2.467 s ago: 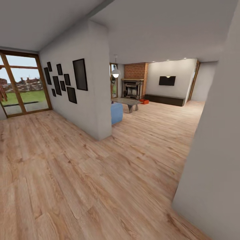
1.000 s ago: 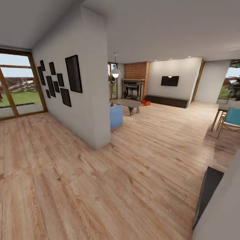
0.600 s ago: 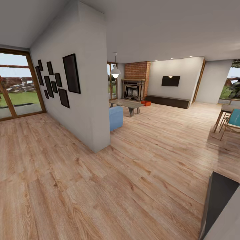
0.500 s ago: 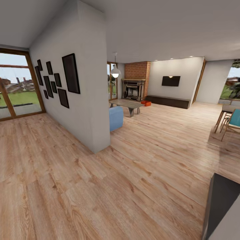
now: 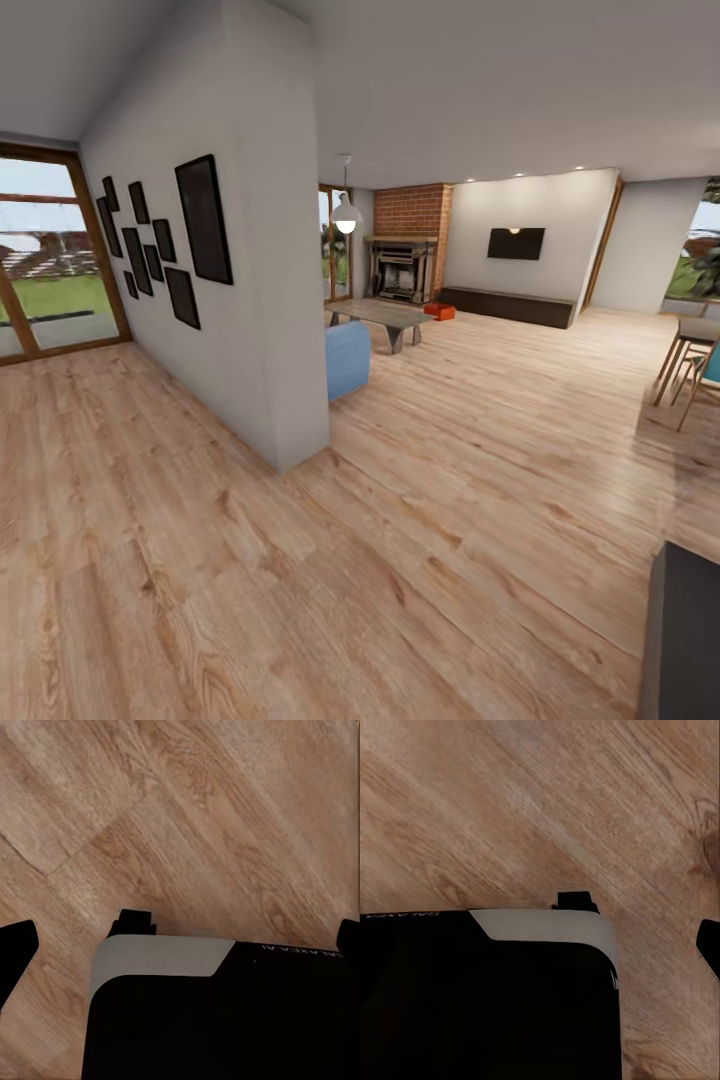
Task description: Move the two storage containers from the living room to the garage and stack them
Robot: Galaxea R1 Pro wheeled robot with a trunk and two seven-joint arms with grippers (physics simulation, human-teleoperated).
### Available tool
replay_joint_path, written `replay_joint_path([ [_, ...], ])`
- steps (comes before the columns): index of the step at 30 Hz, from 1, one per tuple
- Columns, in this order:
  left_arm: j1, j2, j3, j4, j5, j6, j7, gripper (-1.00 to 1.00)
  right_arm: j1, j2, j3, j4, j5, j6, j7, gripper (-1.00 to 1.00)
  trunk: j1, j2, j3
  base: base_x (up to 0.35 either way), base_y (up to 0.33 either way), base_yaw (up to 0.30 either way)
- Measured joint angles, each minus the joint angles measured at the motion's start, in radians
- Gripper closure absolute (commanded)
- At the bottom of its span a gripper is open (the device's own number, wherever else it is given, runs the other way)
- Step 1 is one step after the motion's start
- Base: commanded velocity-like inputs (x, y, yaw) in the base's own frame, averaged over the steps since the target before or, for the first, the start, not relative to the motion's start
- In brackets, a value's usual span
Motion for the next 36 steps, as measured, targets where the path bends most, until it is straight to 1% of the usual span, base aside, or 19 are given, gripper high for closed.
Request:
replay_joint_path([
  [21,0.0,0.0,0.0,0.0,0.0,0.0,0.0,-1.0,0.0,-0.001,0.0,0.0,0.0,0.0,0.0,-1.0,0.0,0.0,0.0,0.327,0.0,-0.006],
  [25,0.0,0.0,0.0,0.0,0.0,0.0,0.0,-1.0,0.0,0.0,0.0,0.0,-0.001,0.0,0.0,-1.0,0.0,0.0,0.0,0.327,0.0,-0.183],
  [36,0.0,0.0,0.0,0.0,0.0,0.0,0.0,-1.0,0.0,0.0,0.0,0.0,-0.001,0.0,0.0,-1.0,0.0,0.0,0.0,0.326,0.0,-0.277],
])
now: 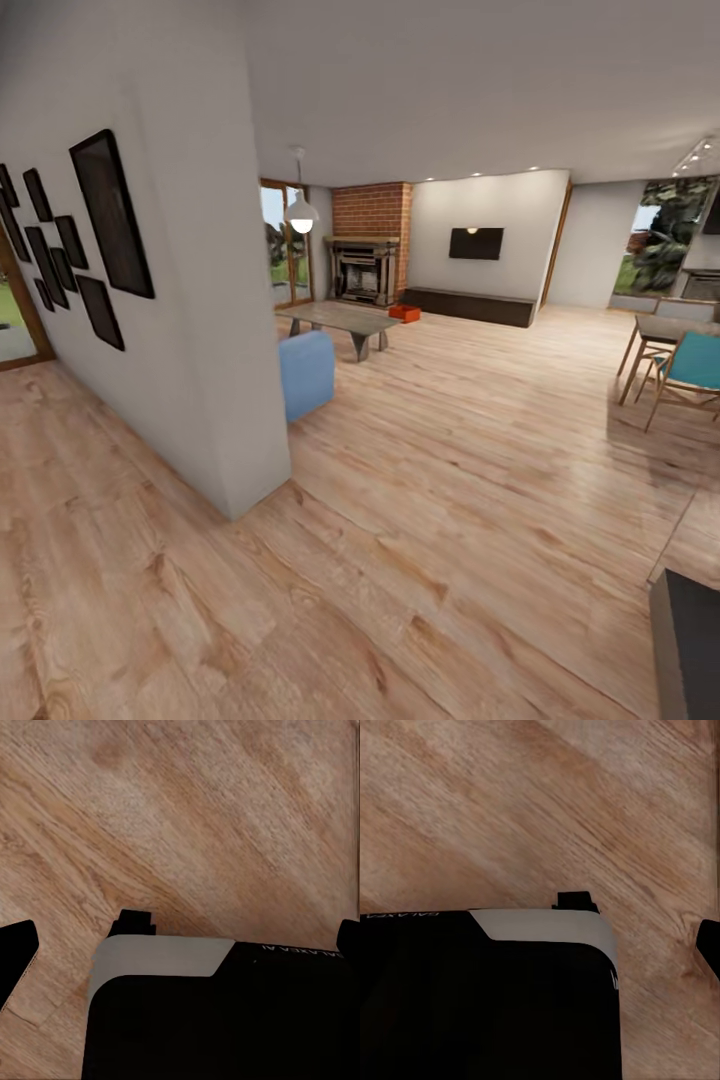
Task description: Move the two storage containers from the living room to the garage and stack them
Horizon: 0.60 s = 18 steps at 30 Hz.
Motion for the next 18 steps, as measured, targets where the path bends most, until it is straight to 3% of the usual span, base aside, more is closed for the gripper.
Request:
replay_joint_path([
  [11,0.0,0.0,0.0,0.0,0.0,0.0,0.0,-1.0,0.0,0.0,0.0,0.0,0.001,0.0,0.0,-1.0,0.0,0.0,0.0,0.327,0.0,-0.259],
  [18,0.0,0.0,0.001,0.0,0.0,-0.001,0.0,-1.0,0.0,-0.001,-0.001,0.0,0.0,0.0,0.0,-1.0,0.0,0.0,0.0,0.327,0.0,-0.044],
])
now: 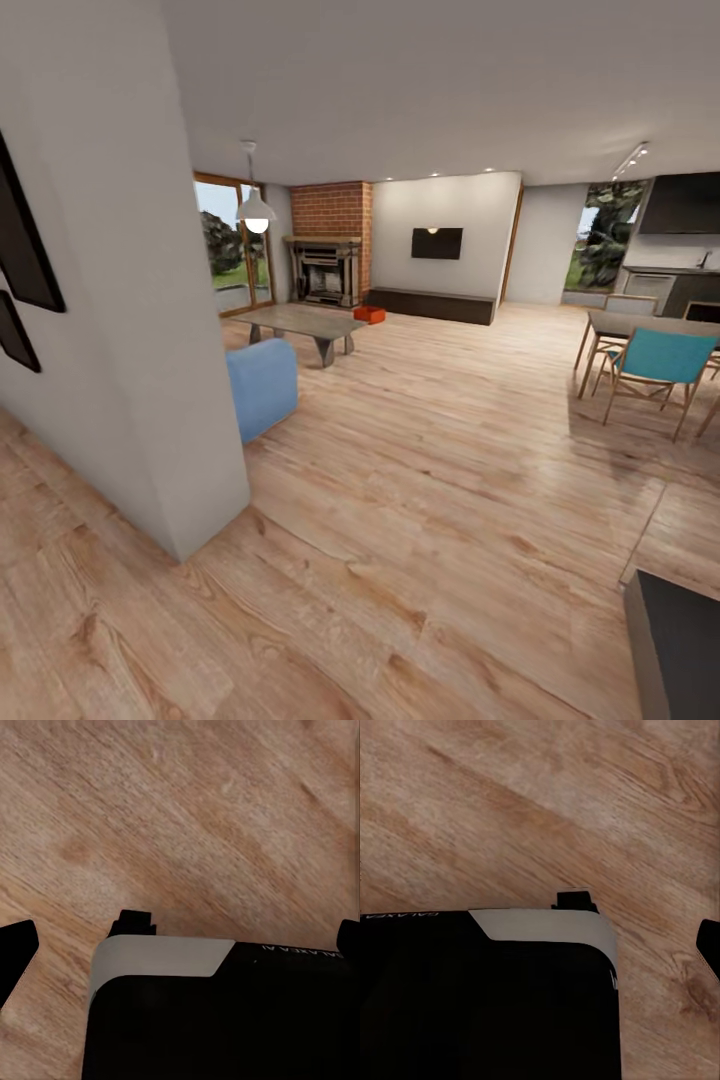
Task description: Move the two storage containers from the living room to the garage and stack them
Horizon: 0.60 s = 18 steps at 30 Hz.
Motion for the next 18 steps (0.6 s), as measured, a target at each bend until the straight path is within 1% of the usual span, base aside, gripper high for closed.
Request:
replay_joint_path([
  [18,0.0,0.0,0.0,0.0,-0.001,0.0,0.0,-1.0,0.0,-0.001,0.0,0.0,0.0,0.001,0.0,-1.0,0.0,0.0,0.0,0.327,0.0,0.0],
])
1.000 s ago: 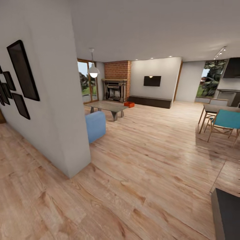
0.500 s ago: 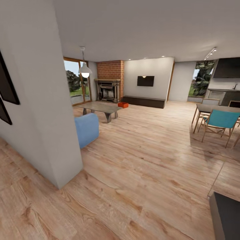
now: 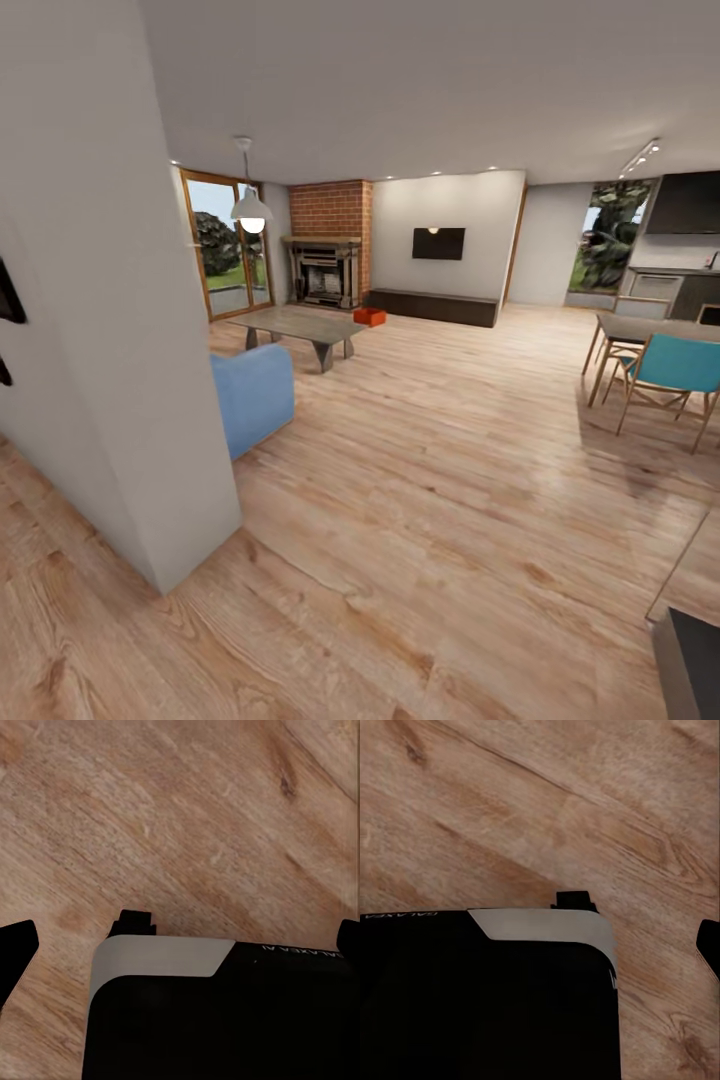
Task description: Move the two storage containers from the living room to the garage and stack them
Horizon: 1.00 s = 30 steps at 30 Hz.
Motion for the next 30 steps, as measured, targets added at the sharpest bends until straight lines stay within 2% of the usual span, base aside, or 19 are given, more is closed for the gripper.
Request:
replay_joint_path([
  [17,0.0,0.0,0.0,0.001,0.001,0.002,0.0,-1.0,0.0,0.0,0.0,0.0,0.0,-0.001,0.0,-1.0,0.0,0.0,0.0,0.327,0.0,0.0],
  [30,0.032,-0.002,0.0,0.002,0.0,0.002,0.0,-1.0,0.0,0.001,0.0,0.0,0.0,-0.001,0.0,-1.0,0.0,0.0,0.0,0.327,0.0,0.0],
])
